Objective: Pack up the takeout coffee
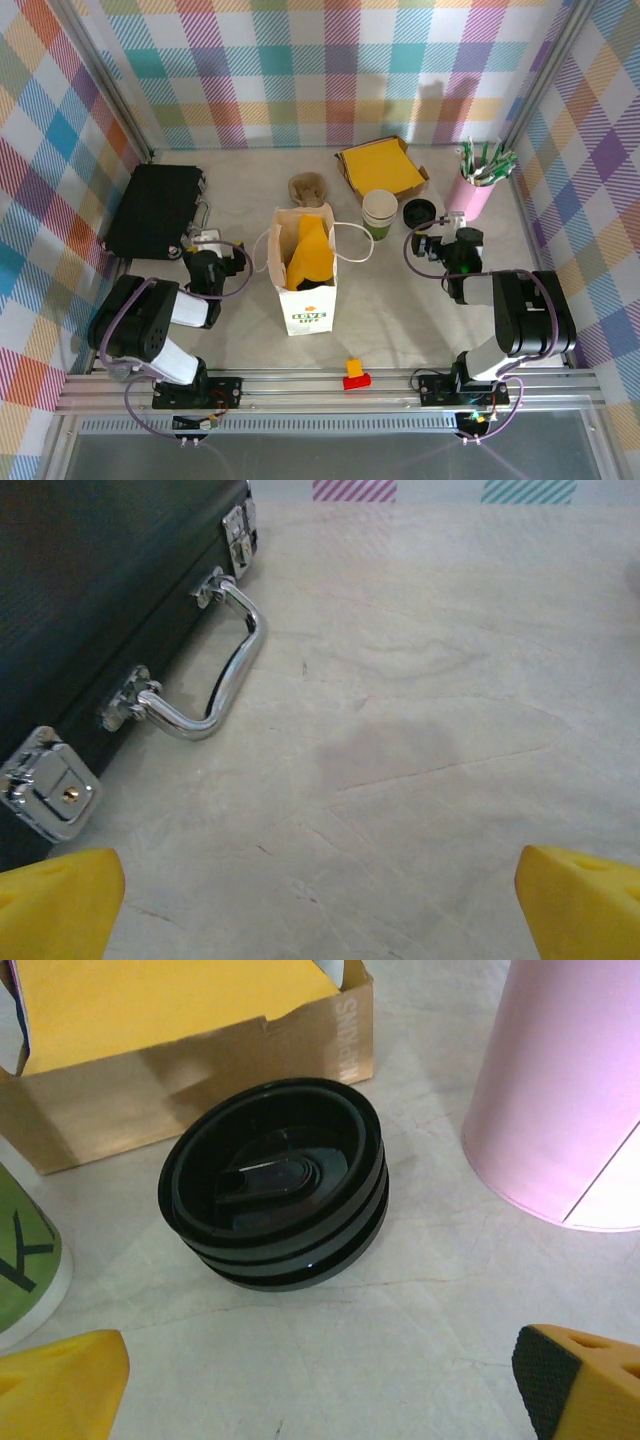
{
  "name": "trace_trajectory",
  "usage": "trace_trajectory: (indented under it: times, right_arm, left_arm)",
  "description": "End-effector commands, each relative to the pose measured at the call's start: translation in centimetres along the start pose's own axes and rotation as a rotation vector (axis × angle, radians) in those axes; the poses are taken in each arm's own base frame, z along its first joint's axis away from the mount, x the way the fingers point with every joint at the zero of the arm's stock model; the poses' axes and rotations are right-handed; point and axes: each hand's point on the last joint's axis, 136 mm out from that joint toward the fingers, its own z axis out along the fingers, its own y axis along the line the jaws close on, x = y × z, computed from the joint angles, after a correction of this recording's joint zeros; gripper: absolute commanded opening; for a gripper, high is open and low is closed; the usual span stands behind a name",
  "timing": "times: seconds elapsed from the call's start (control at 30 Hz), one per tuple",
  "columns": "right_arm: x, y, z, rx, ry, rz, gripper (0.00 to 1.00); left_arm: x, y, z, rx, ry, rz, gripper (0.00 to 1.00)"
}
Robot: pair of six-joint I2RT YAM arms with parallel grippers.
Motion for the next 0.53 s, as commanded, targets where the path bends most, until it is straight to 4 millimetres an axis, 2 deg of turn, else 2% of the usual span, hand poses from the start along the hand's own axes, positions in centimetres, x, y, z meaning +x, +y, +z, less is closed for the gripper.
trace_trajectory:
  times: [0.0,0.1,0.5]
  right_arm:
    - [-1.55,0.03,-0.04,-0.007,-0.059,0.008,0.99]
    - [-1.57,0.05,-0.04,-0.008,-0.06,0.008,0.99]
    - [-1.54,0.01,-0.17,-0.005,-0.065,0.008,0.99]
  left_arm:
    - [-2.43,-0.09,1.19,-0.005,-0.038,-0.022,1.0]
    - [-2.41,0.2,2.02,-0.034,0.002,-0.029,1.0]
    - [-2.48,0.36,2.05,-0.037,-0.003,-0.033,1.0]
